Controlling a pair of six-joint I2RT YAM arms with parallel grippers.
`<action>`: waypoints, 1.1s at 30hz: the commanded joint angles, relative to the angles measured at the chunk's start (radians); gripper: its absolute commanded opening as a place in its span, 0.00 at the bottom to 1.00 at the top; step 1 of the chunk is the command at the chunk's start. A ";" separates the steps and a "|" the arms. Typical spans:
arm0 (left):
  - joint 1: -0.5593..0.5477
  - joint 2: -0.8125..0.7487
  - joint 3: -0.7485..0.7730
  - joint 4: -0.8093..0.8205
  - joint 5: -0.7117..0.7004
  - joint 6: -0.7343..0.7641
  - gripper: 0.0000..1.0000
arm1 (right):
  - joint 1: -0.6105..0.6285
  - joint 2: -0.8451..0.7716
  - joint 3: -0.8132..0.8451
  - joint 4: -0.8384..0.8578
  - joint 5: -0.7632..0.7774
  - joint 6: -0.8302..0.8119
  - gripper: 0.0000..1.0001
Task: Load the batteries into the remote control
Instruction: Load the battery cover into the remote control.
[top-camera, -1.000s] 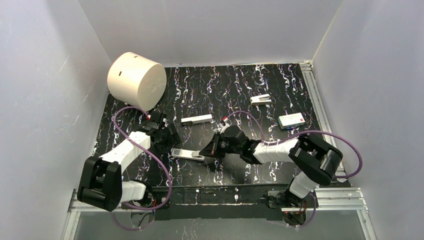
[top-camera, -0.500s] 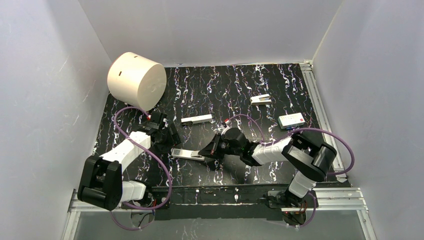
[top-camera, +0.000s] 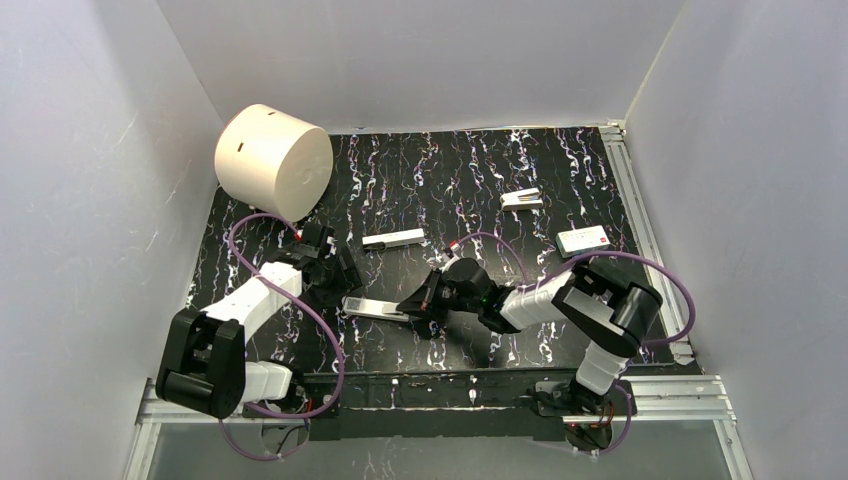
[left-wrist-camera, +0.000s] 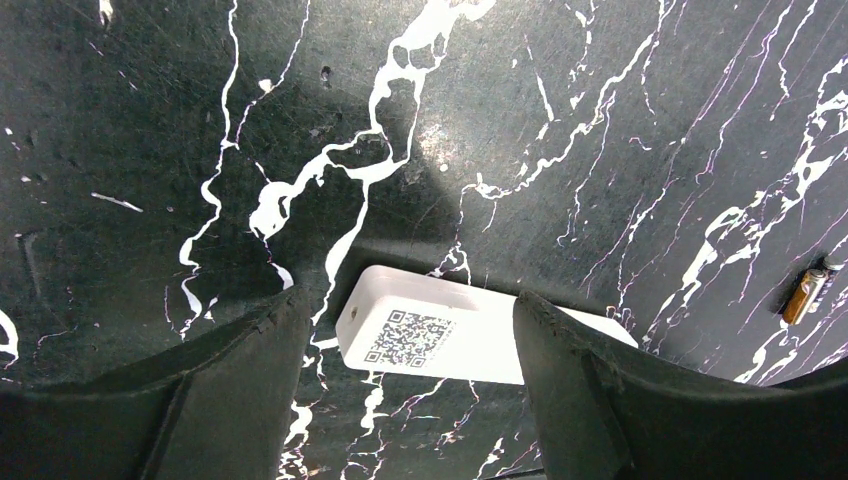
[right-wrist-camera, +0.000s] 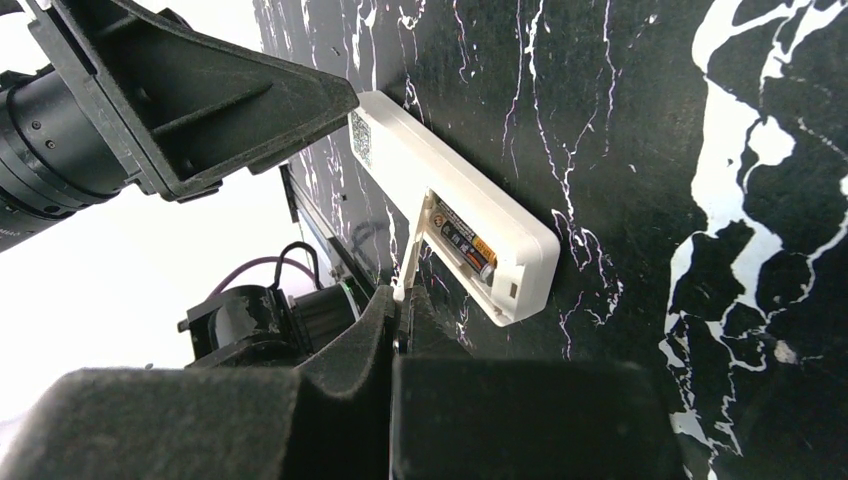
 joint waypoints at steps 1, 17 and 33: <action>0.006 -0.002 -0.008 -0.017 0.003 0.006 0.72 | -0.002 0.015 -0.016 0.025 0.025 0.003 0.01; 0.006 -0.006 0.005 -0.027 0.001 0.008 0.72 | -0.002 -0.081 0.064 -0.250 0.063 -0.092 0.36; 0.006 -0.006 0.027 -0.044 -0.017 0.015 0.74 | -0.003 -0.131 0.108 -0.415 0.065 -0.137 0.52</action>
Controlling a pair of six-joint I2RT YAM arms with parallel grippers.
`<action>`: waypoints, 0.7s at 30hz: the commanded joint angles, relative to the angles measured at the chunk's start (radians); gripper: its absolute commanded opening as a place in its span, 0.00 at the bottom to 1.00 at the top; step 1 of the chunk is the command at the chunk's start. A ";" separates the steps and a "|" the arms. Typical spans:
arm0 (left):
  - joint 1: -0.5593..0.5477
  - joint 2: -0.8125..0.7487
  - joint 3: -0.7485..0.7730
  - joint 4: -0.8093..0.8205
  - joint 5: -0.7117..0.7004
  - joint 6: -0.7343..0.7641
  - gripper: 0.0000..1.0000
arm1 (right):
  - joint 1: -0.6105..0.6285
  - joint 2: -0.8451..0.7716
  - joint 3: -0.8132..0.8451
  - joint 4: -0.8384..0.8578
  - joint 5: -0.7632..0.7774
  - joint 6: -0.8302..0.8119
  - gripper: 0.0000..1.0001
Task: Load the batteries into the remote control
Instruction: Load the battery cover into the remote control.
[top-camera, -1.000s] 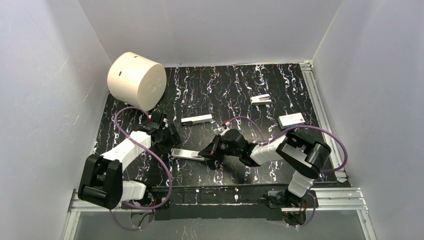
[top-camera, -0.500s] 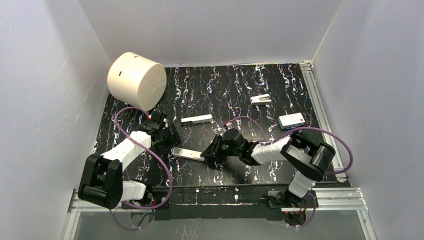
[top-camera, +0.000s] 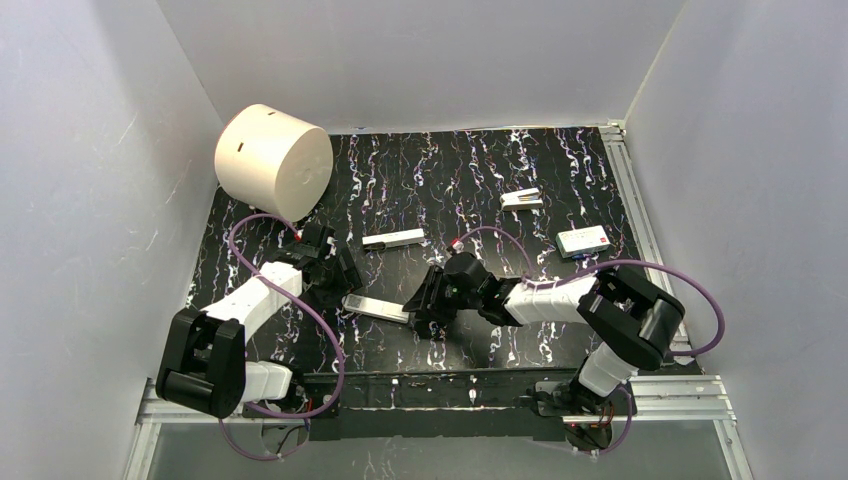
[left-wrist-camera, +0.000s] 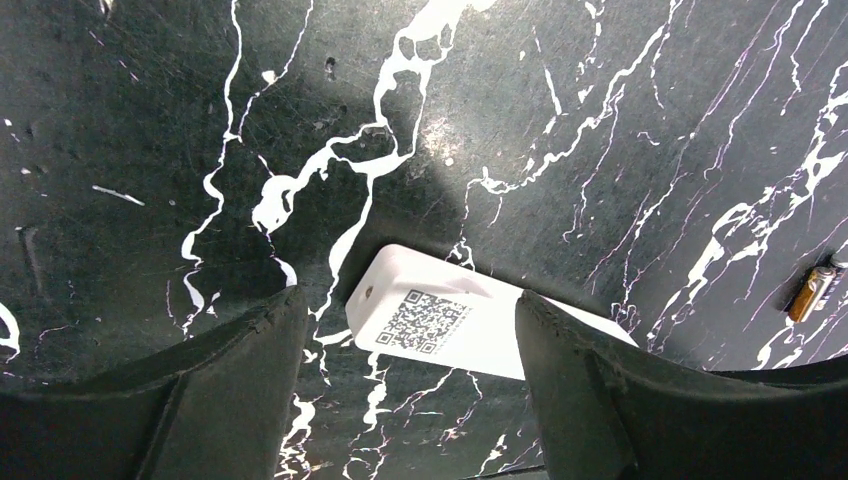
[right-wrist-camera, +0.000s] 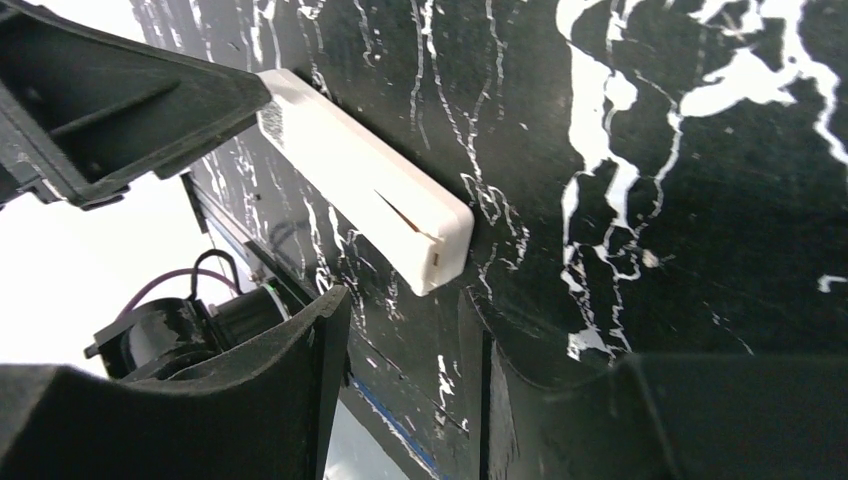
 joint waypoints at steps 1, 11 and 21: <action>0.007 -0.009 0.029 -0.038 -0.022 0.014 0.74 | -0.003 -0.024 0.038 -0.058 0.009 -0.026 0.52; 0.006 0.009 0.043 -0.033 -0.027 0.018 0.78 | -0.002 0.047 0.082 -0.069 0.001 -0.099 0.57; 0.007 0.041 0.050 -0.031 -0.057 0.070 0.88 | 0.004 0.129 0.089 -0.040 -0.008 -0.122 0.59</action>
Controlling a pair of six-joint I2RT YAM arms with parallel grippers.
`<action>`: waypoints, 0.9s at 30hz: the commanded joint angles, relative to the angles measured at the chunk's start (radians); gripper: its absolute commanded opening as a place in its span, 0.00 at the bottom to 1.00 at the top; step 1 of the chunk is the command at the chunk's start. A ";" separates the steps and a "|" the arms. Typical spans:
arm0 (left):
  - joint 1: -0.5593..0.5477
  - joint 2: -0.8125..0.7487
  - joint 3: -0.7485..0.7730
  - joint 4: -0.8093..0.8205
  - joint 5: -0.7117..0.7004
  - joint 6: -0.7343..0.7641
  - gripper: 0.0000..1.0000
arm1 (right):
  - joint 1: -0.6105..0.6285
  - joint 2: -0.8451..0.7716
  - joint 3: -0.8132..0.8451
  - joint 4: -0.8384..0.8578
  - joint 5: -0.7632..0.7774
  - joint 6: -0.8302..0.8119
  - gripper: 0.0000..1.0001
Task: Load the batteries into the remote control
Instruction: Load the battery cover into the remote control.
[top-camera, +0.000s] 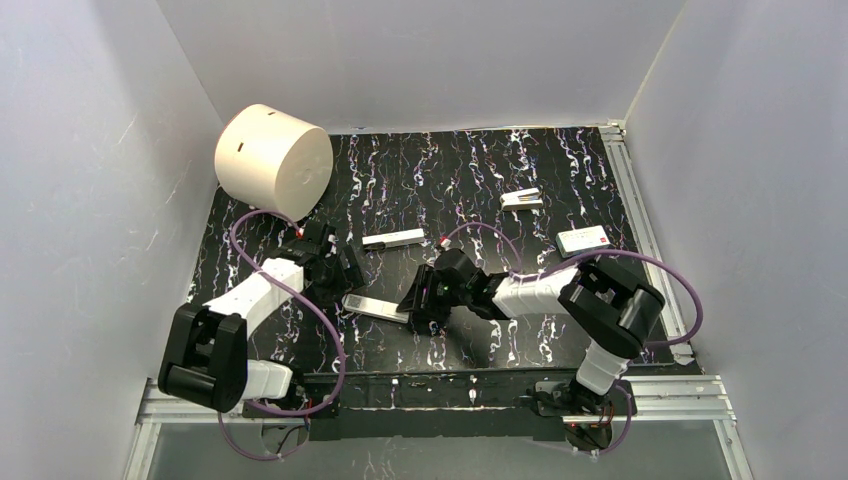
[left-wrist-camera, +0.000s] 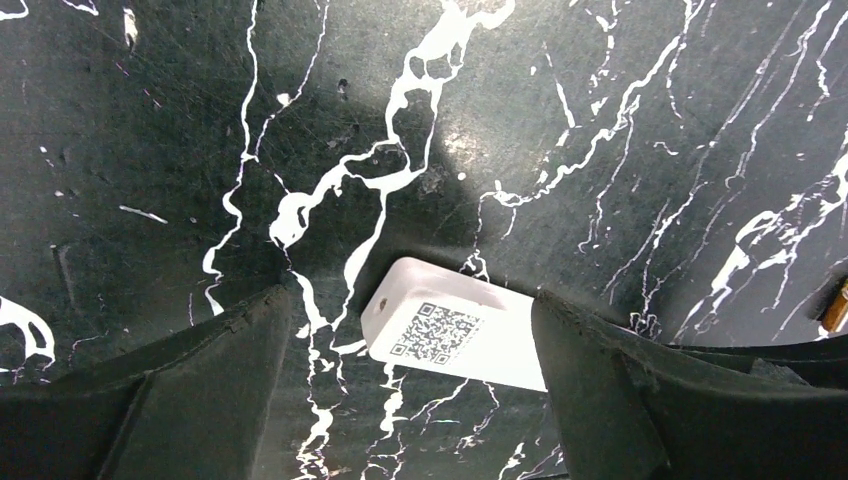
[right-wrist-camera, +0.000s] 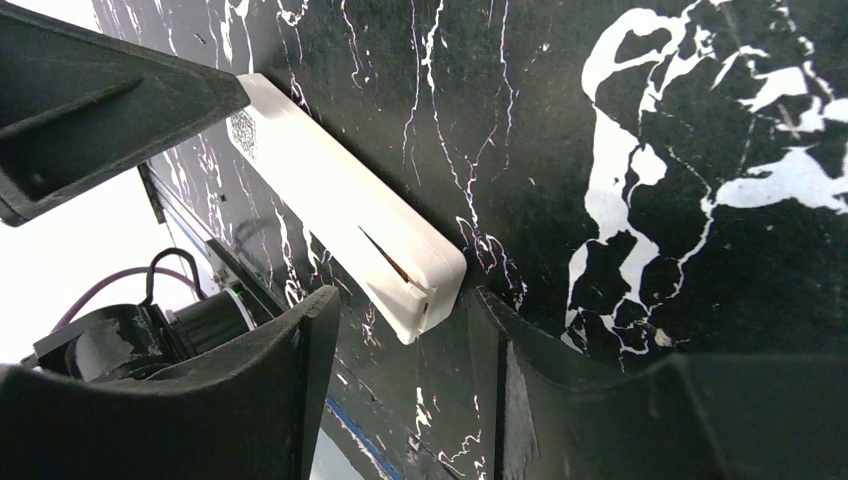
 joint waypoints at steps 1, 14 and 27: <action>0.007 0.025 0.027 -0.016 -0.027 0.032 0.88 | 0.003 0.035 0.007 0.004 0.014 -0.031 0.58; 0.007 0.057 0.001 0.019 -0.004 0.026 0.82 | 0.003 0.037 -0.048 0.019 0.040 -0.035 0.34; 0.006 0.063 -0.018 0.059 0.079 0.026 0.63 | 0.010 0.063 -0.014 -0.025 0.051 -0.016 0.33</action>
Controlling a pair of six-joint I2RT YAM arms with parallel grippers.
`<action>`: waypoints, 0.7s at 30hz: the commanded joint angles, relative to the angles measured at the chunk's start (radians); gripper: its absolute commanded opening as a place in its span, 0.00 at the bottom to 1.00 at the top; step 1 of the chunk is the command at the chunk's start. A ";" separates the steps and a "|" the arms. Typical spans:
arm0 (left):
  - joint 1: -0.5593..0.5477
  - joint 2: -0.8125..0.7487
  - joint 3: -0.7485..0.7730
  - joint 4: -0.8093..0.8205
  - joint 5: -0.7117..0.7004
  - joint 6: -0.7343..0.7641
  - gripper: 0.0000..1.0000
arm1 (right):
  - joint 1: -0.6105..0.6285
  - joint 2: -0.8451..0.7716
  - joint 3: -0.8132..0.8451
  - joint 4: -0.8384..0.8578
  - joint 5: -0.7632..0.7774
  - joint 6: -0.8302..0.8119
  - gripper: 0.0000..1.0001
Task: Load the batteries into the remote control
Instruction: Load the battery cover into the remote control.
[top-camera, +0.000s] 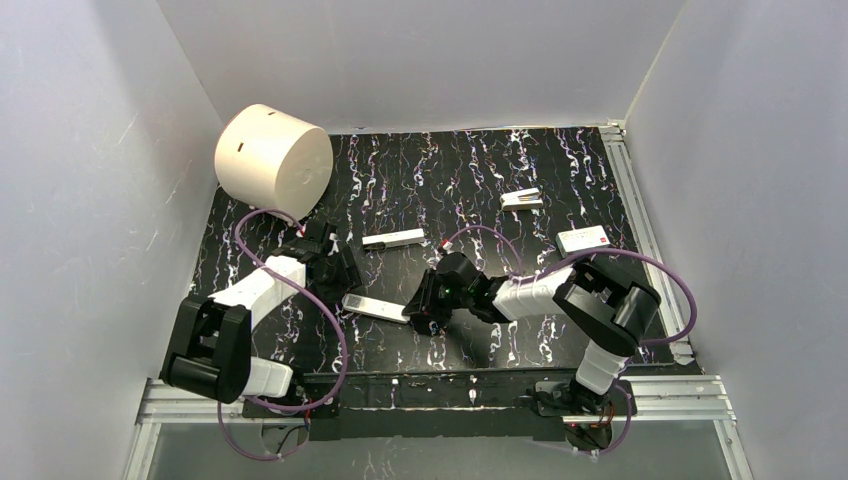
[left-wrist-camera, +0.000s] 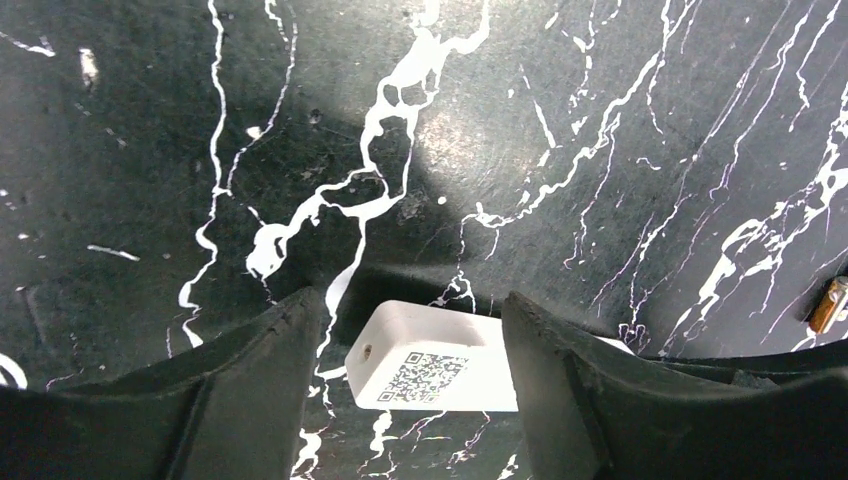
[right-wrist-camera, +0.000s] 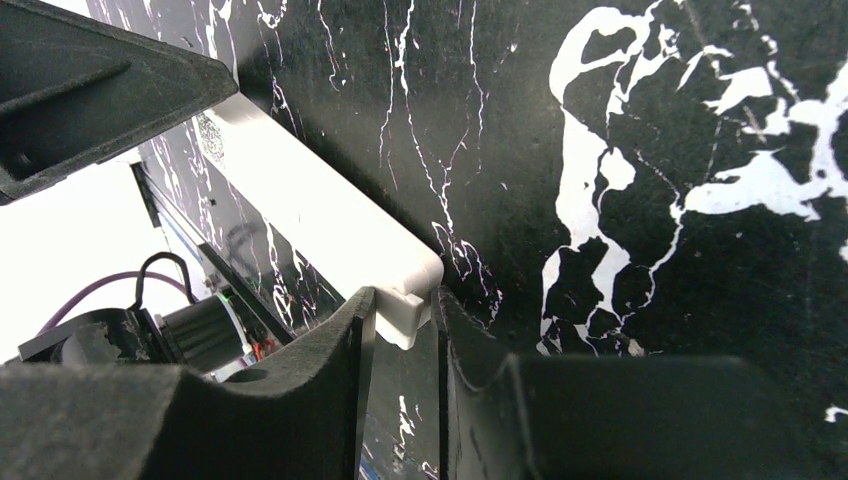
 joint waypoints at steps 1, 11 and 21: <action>0.006 0.022 -0.027 0.021 0.065 0.009 0.60 | 0.012 0.045 0.034 -0.123 0.051 -0.013 0.34; 0.006 0.008 -0.109 0.064 0.091 -0.041 0.51 | 0.065 0.136 0.168 -0.291 0.120 -0.017 0.36; 0.007 -0.011 -0.175 0.083 0.102 -0.083 0.50 | 0.142 0.258 0.272 -0.347 0.185 0.042 0.33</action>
